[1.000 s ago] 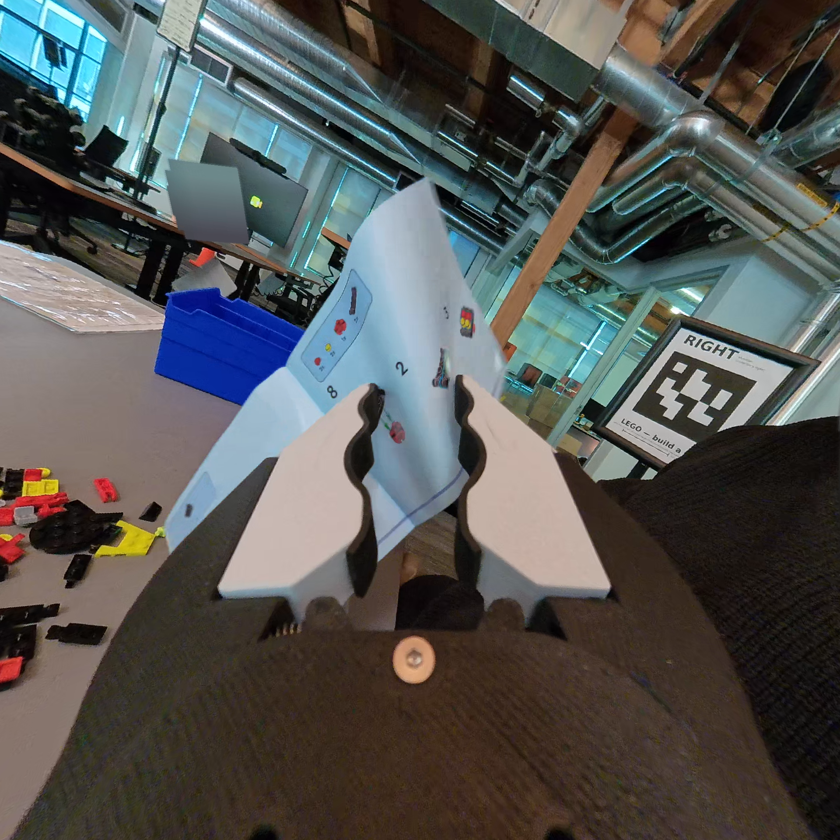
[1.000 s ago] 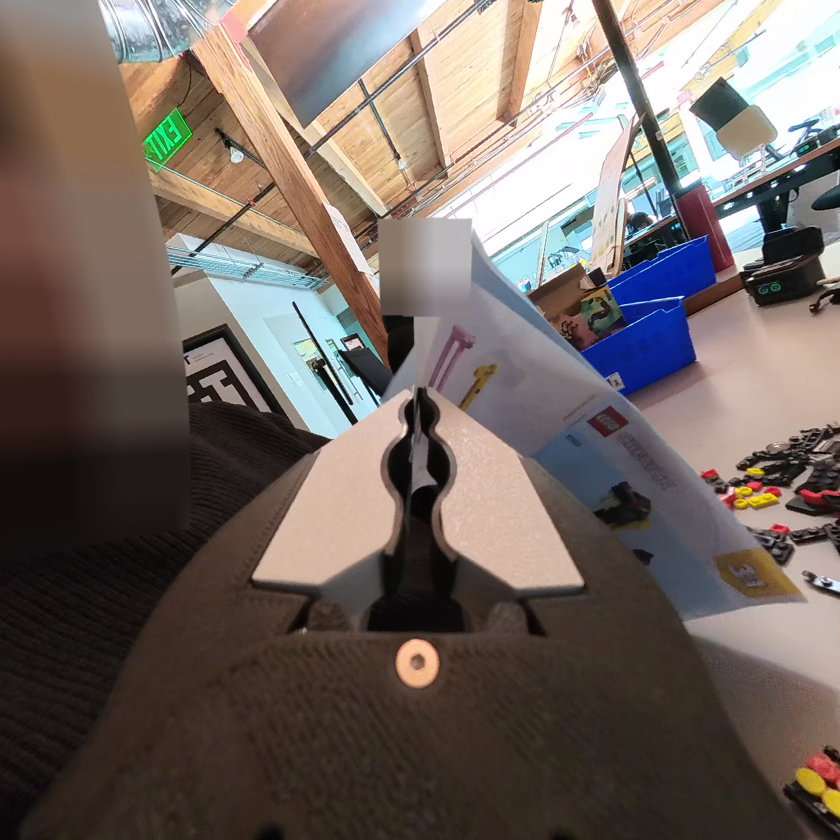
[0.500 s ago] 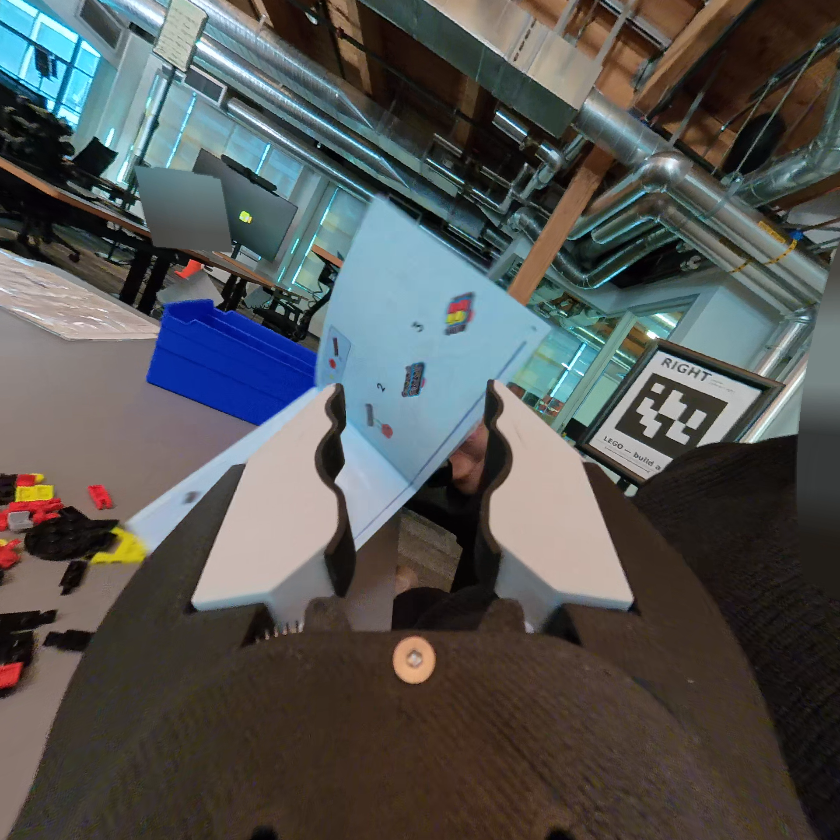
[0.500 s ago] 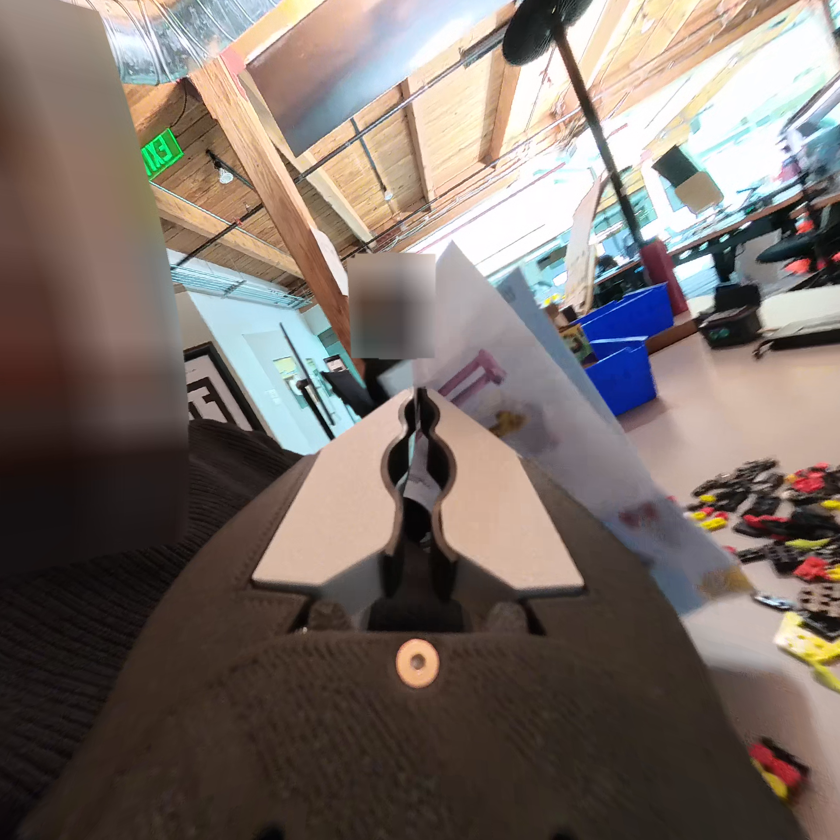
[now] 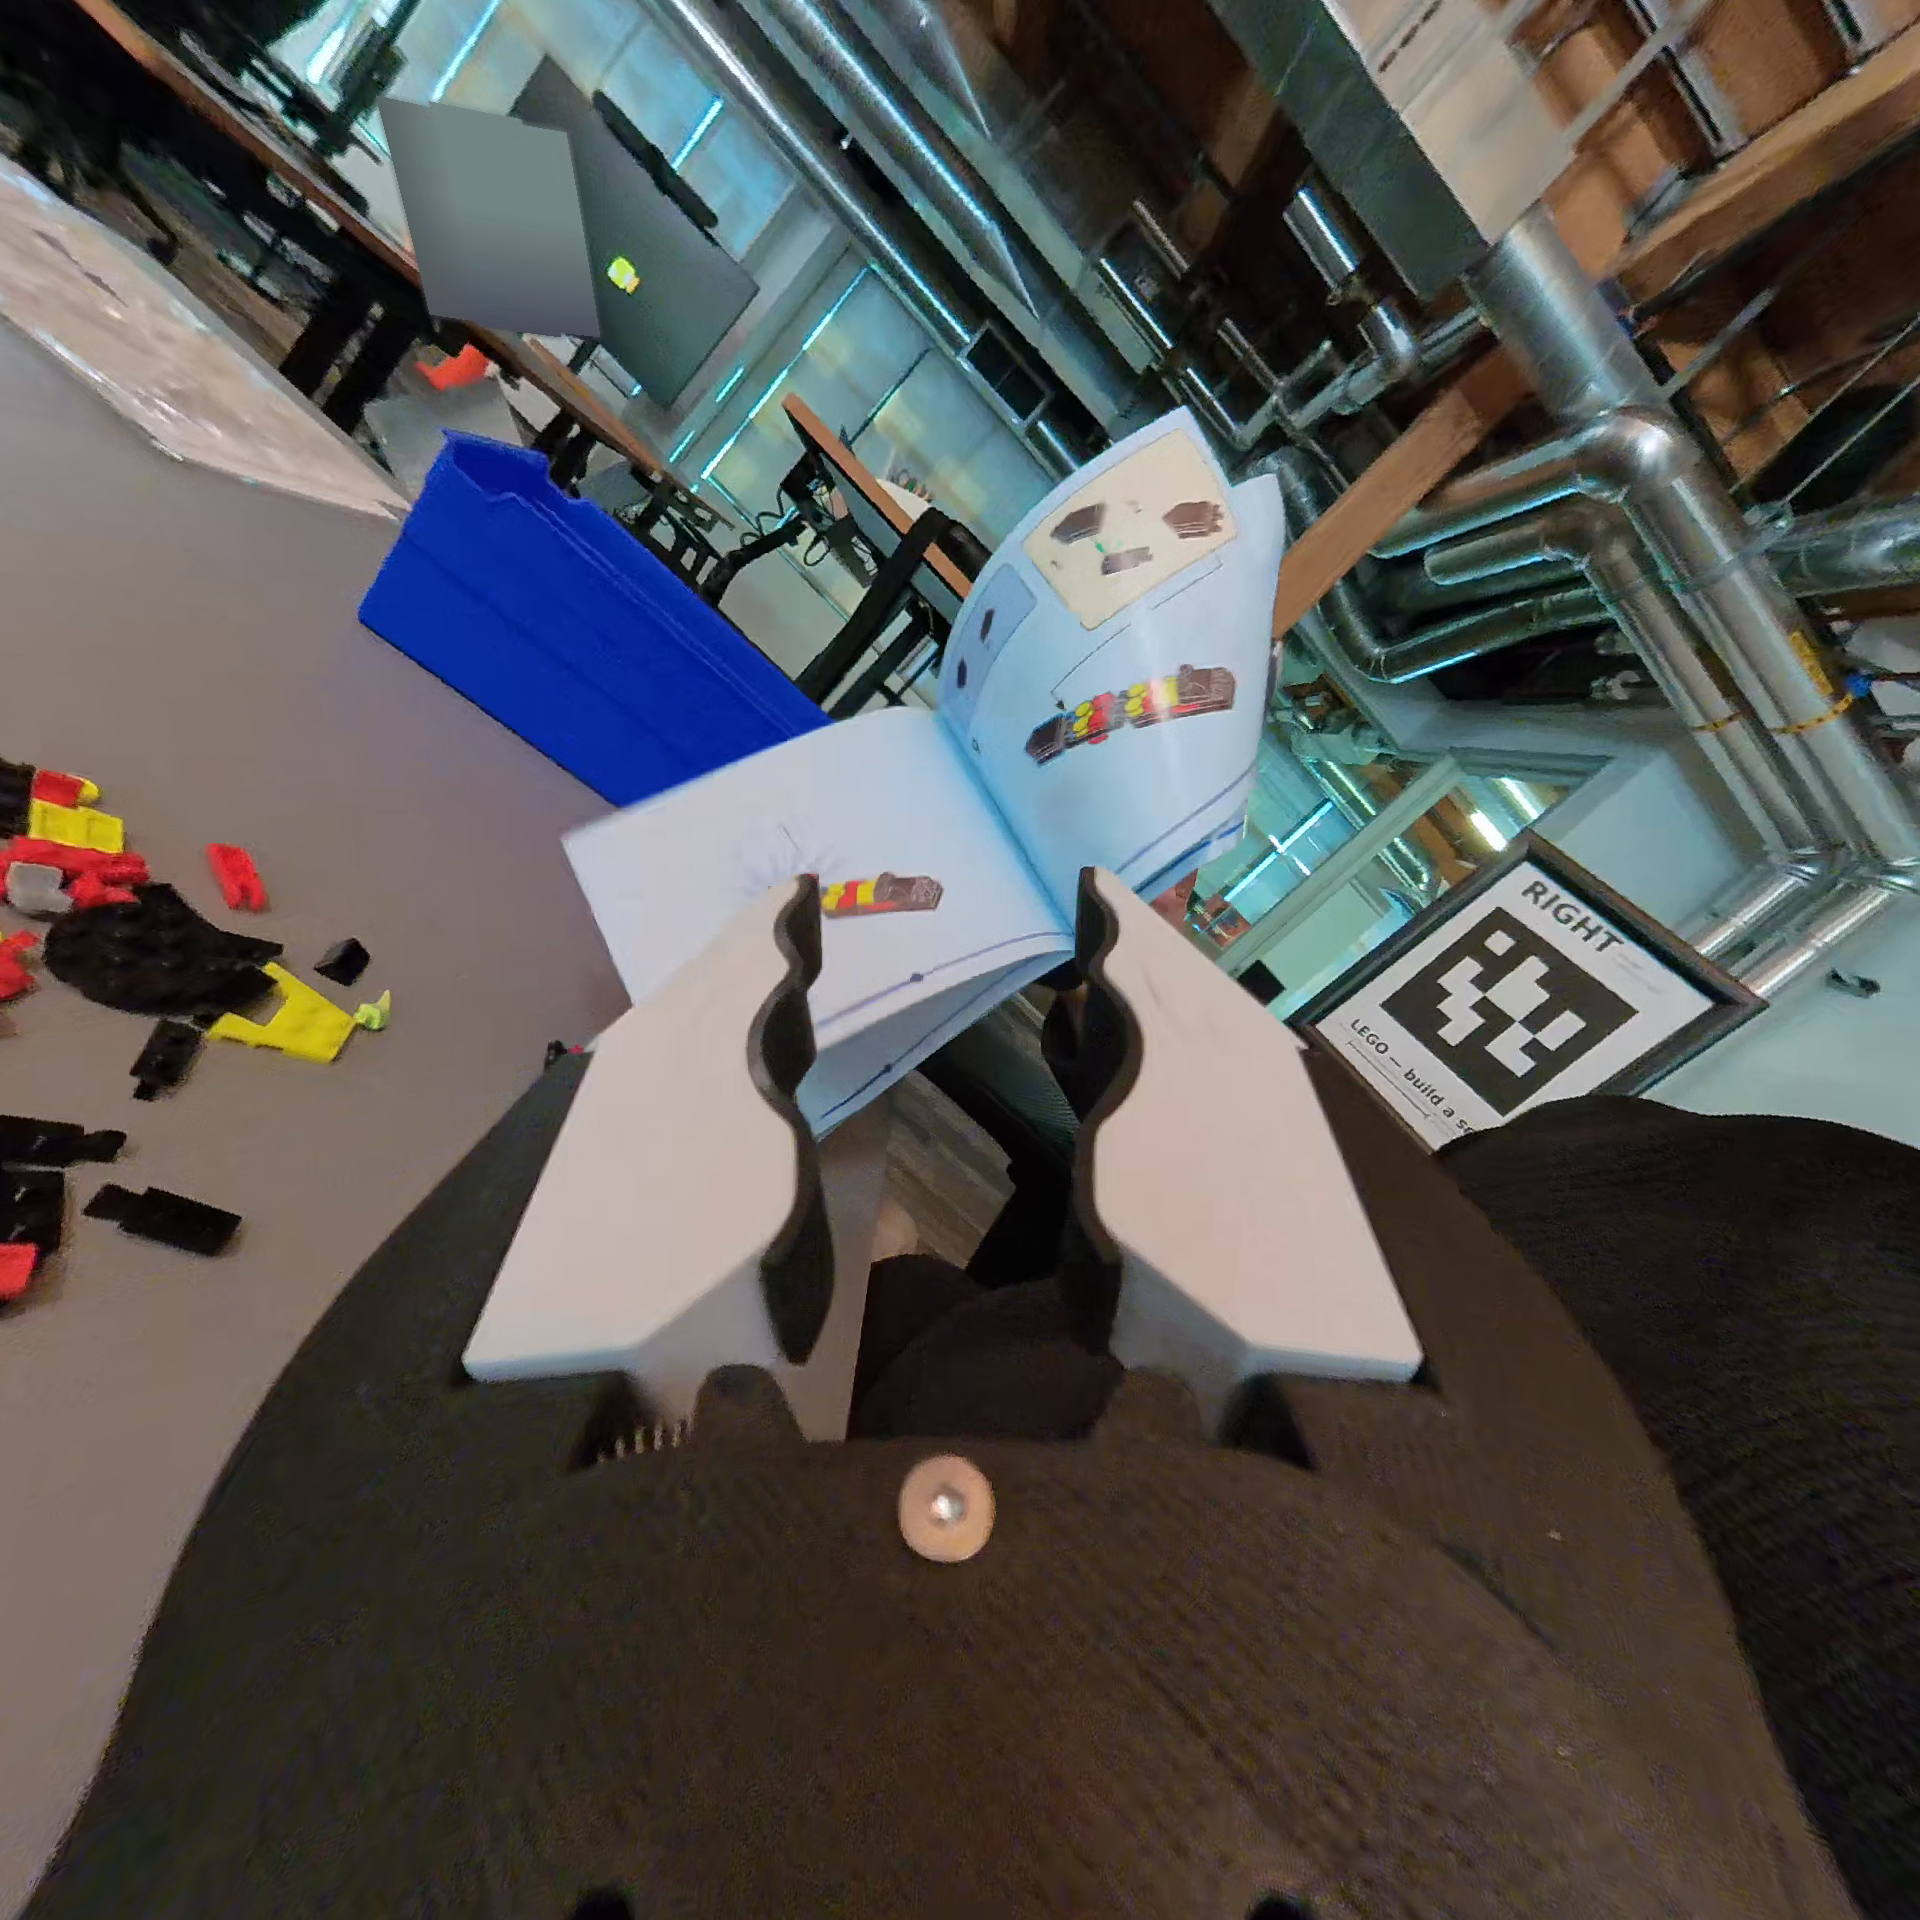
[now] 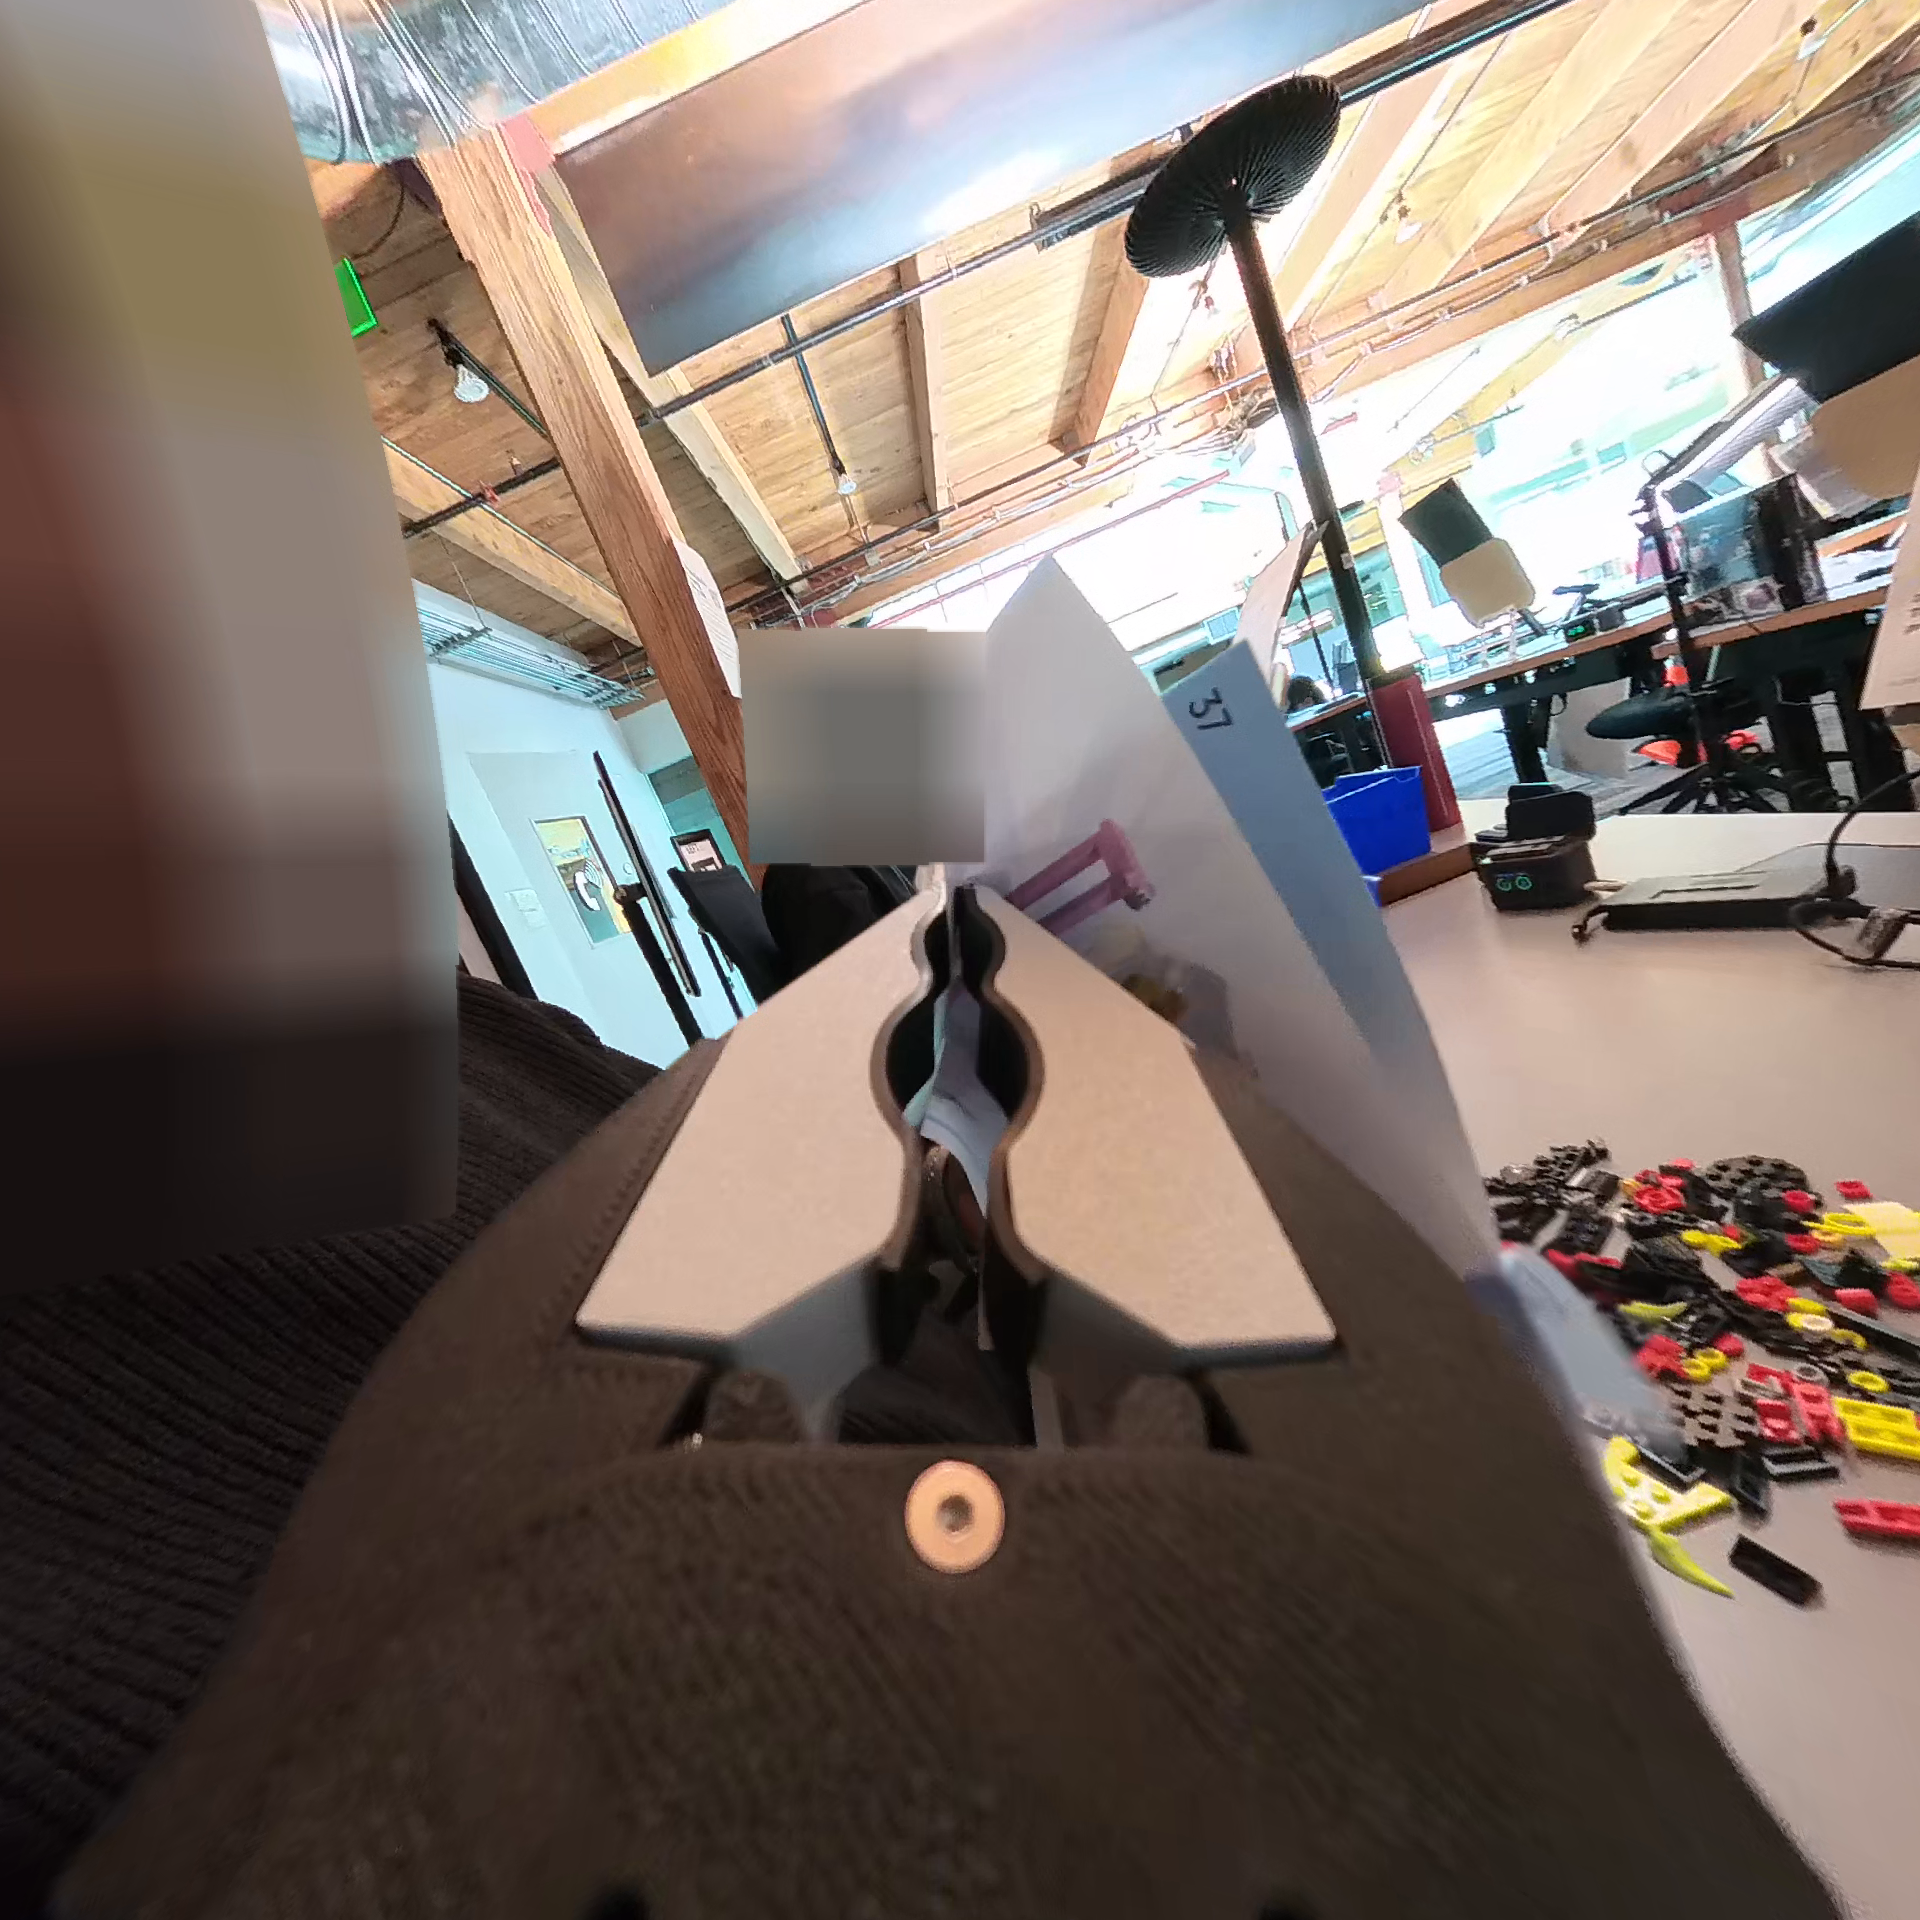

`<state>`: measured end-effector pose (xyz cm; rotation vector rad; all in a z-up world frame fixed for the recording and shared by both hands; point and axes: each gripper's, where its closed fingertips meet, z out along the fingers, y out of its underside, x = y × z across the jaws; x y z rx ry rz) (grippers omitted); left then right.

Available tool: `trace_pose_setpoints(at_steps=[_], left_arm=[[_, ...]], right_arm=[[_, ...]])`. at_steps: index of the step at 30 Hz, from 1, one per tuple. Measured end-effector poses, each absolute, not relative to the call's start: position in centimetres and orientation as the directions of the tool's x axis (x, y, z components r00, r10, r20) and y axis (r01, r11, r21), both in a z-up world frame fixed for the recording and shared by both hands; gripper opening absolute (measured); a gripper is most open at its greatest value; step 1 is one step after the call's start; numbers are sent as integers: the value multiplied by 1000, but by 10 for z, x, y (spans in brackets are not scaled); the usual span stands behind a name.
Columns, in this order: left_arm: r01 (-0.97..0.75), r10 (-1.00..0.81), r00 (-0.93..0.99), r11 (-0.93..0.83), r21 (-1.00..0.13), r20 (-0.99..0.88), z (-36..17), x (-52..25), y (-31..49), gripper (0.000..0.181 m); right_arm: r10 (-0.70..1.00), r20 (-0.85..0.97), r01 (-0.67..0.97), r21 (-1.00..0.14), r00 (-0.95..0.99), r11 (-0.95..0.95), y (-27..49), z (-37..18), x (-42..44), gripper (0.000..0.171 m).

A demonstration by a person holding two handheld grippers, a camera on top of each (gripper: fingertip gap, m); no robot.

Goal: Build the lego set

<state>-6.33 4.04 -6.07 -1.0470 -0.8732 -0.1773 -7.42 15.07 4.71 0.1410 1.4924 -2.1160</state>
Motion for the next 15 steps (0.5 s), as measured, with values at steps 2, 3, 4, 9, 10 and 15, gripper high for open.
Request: trace_pose_setpoints(at_steps=[2, 3, 4, 9, 10, 15], left_arm=[[522, 262, 656, 520, -676, 708, -62, -64, 40, 47], [523, 263, 656, 518, -677, 708, -62, -64, 40, 46], [524, 262, 657, 516, -678, 707, -63, -64, 41, 46], [534, 266, 664, 486, -692, 699, -67, -61, 48, 47], [536, 272, 665, 475, -698, 696, -69, -60, 50, 47], [585, 348, 614, 402, -704, 709, -92, -64, 60, 59]], right_arm=[[-374, -382, 486, -840, -845, -240, 151, 48, -73, 0], [-376, -382, 488, -839, -844, -241, 151, 48, -73, 0], [-379, -382, 489, -838, -843, -243, 151, 49, -73, 0], [-402, -392, 513, -819, -827, -257, 153, 52, -72, 0], [-406, -394, 517, -816, -824, -258, 153, 52, -72, 0], [-454, -387, 535, -803, -802, -261, 155, 57, -65, 0]])
